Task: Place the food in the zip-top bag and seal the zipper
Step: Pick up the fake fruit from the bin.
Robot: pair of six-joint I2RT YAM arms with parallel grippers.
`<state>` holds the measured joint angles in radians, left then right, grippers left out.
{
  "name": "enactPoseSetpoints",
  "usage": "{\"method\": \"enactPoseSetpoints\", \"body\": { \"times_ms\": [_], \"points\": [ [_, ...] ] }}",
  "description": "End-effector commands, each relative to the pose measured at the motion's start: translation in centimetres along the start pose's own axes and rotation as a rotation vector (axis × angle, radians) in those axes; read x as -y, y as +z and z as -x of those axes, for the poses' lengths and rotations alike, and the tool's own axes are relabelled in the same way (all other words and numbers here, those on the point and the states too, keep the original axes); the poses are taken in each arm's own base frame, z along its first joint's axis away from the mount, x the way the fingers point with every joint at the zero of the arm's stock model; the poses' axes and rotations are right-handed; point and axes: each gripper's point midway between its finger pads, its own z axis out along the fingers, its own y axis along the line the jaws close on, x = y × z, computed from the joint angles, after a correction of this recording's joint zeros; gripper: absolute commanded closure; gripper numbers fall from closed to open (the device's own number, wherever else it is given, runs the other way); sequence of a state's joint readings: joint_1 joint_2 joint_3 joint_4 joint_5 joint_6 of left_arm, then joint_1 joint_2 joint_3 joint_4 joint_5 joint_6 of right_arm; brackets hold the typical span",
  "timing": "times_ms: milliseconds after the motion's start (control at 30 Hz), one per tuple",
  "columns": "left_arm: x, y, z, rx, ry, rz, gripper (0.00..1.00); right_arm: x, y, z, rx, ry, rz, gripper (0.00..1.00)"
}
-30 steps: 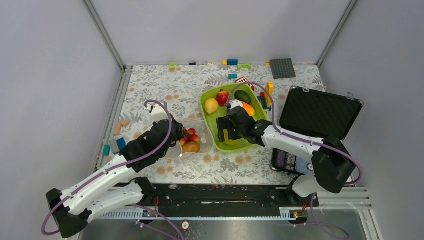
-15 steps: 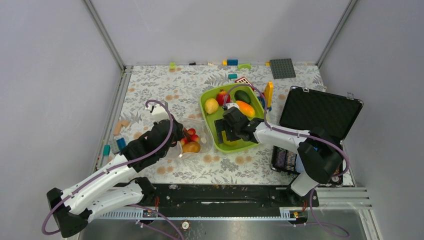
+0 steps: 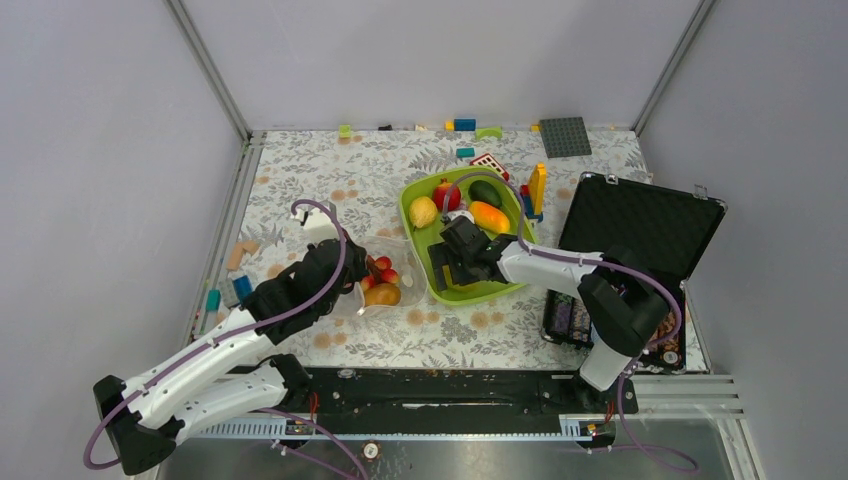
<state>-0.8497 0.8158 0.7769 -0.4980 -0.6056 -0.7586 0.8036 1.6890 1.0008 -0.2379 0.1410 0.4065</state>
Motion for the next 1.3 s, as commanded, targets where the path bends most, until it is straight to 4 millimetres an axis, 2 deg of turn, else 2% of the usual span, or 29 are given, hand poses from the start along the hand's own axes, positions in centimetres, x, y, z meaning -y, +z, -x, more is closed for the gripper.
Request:
{"method": "enactPoseSetpoints", "body": {
  "times_ms": [0, 367, 467, 600, 667, 867, 1000, 1267],
  "points": [
    [1.1, 0.0, 1.4, 0.044, -0.029, -0.028, 1.0, 0.5, 0.3, 1.1, 0.013, -0.006, -0.042, 0.06],
    [1.2, 0.1, 1.2, 0.035, -0.026, -0.033, 1.0, 0.2, 1.2, 0.9, -0.016, -0.031, -0.032, 0.23],
    [1.4, 0.1, 1.1, 0.029, -0.024, -0.037, 1.0, 0.1, 1.1, 1.0, -0.015, -0.036, -0.027, 0.31],
    [1.4, 0.2, 1.1, 0.027, -0.024, -0.038, 1.0, -0.5, 0.3, 1.3, -0.008, -0.046, 0.013, 0.51],
    [1.5, 0.1, 1.1, 0.024, -0.024, -0.043, 1.0, -0.7, -0.3, 1.6, 0.008, -0.05, 0.029, 0.58],
    [1.5, 0.0, 1.2, 0.026, -0.027, -0.045, 1.0, -0.4, -3.4, 3.8, 0.112, -0.046, 0.031, 0.67],
    [1.5, 0.0, 1.2, 0.028, -0.027, -0.046, 1.0, -0.3, -6.5, 5.7, 0.223, -0.038, 0.048, 0.7],
    [1.5, 0.1, 1.1, 0.026, -0.023, -0.045, 1.0, -4.1, -12.8, 7.8, 0.466, -0.124, 0.353, 0.75]
  ]
}}
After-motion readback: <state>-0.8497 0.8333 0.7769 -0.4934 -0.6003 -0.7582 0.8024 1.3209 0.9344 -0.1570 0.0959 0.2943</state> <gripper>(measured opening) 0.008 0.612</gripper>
